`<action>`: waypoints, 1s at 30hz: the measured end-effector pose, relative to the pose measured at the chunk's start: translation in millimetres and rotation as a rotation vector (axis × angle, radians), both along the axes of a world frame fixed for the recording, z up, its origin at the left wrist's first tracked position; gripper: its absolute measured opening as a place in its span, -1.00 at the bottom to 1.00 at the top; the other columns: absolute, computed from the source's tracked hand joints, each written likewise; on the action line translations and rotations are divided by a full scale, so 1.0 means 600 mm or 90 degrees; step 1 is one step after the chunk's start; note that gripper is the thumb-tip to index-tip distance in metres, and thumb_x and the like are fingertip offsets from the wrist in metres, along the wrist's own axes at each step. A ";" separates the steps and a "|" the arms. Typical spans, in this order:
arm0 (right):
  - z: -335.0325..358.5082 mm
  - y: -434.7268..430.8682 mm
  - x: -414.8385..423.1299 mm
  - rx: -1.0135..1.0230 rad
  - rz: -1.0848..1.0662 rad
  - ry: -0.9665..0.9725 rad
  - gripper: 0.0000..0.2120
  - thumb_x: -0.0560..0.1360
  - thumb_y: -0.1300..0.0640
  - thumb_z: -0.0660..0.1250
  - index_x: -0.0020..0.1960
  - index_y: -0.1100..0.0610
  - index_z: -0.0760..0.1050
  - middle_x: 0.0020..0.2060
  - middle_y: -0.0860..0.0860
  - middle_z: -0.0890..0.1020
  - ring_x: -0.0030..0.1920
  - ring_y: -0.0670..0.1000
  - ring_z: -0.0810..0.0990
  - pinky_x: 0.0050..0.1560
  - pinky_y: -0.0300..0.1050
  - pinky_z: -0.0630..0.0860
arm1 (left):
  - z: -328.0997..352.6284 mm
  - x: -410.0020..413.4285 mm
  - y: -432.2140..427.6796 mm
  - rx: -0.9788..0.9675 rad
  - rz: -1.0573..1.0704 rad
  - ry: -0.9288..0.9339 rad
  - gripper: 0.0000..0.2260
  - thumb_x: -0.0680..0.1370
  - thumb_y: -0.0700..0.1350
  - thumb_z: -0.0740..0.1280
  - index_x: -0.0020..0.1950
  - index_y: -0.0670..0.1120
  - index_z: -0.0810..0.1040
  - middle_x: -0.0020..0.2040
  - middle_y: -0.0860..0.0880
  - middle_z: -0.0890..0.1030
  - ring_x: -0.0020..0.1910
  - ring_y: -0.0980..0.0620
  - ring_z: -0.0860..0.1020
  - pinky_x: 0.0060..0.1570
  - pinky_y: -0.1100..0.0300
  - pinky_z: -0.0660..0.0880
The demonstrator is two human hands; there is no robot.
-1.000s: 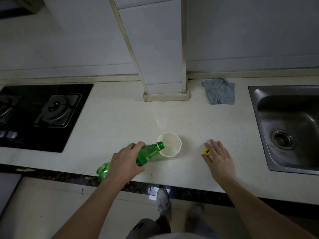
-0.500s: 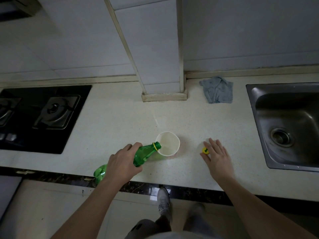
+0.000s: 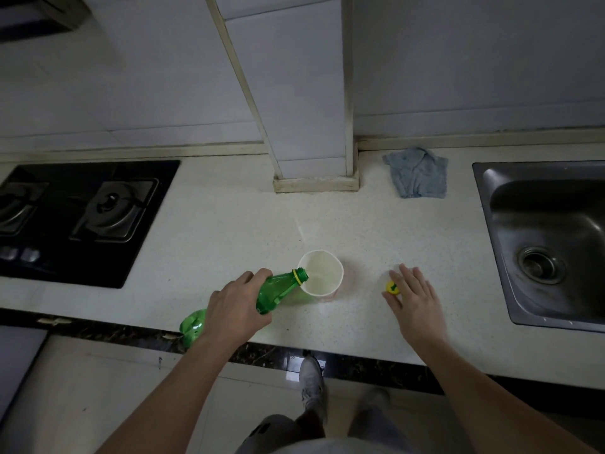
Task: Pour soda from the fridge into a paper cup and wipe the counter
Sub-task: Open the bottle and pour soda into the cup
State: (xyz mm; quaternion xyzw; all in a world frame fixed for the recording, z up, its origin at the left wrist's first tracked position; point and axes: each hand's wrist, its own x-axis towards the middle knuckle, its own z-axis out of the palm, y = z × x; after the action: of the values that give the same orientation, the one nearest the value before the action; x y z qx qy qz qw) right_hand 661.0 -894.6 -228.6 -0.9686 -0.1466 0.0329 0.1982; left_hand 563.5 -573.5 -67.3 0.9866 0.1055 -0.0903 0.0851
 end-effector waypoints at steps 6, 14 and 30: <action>0.004 -0.001 -0.001 -0.001 0.000 0.019 -0.46 0.61 -0.18 0.08 0.52 0.01 0.27 0.55 0.00 0.22 0.57 0.04 0.04 0.55 0.08 0.08 | 0.001 -0.001 -0.001 0.006 0.006 0.003 -0.45 0.37 0.00 0.48 0.31 0.12 0.37 -0.04 0.10 0.51 -0.17 0.01 0.50 -0.16 0.05 0.51; 0.005 -0.001 -0.001 0.008 -0.004 0.020 -0.47 0.61 -0.18 0.09 0.52 0.01 0.28 0.55 0.00 0.22 0.57 0.03 0.03 0.55 0.03 0.04 | 0.004 -0.001 -0.003 0.014 0.007 -0.003 -0.47 0.38 -0.01 0.48 0.29 0.12 0.38 -0.06 0.09 0.50 -0.17 0.01 0.49 -0.16 0.06 0.49; 0.004 -0.002 -0.002 0.008 0.001 0.017 -0.47 0.62 -0.18 0.09 0.52 0.01 0.27 0.55 0.00 0.22 0.57 0.05 0.03 0.55 0.06 0.05 | 0.007 -0.008 -0.001 0.020 0.017 -0.006 -0.45 0.37 -0.01 0.49 0.32 0.10 0.39 -0.03 0.08 0.52 -0.12 -0.01 0.52 -0.12 0.04 0.49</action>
State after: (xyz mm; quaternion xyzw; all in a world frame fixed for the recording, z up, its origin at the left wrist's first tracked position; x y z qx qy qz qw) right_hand 660.0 -895.5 -226.3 -0.9666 -0.1452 0.0448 0.2063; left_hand 558.7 -574.0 -63.2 0.9868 0.1198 -0.0829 0.0712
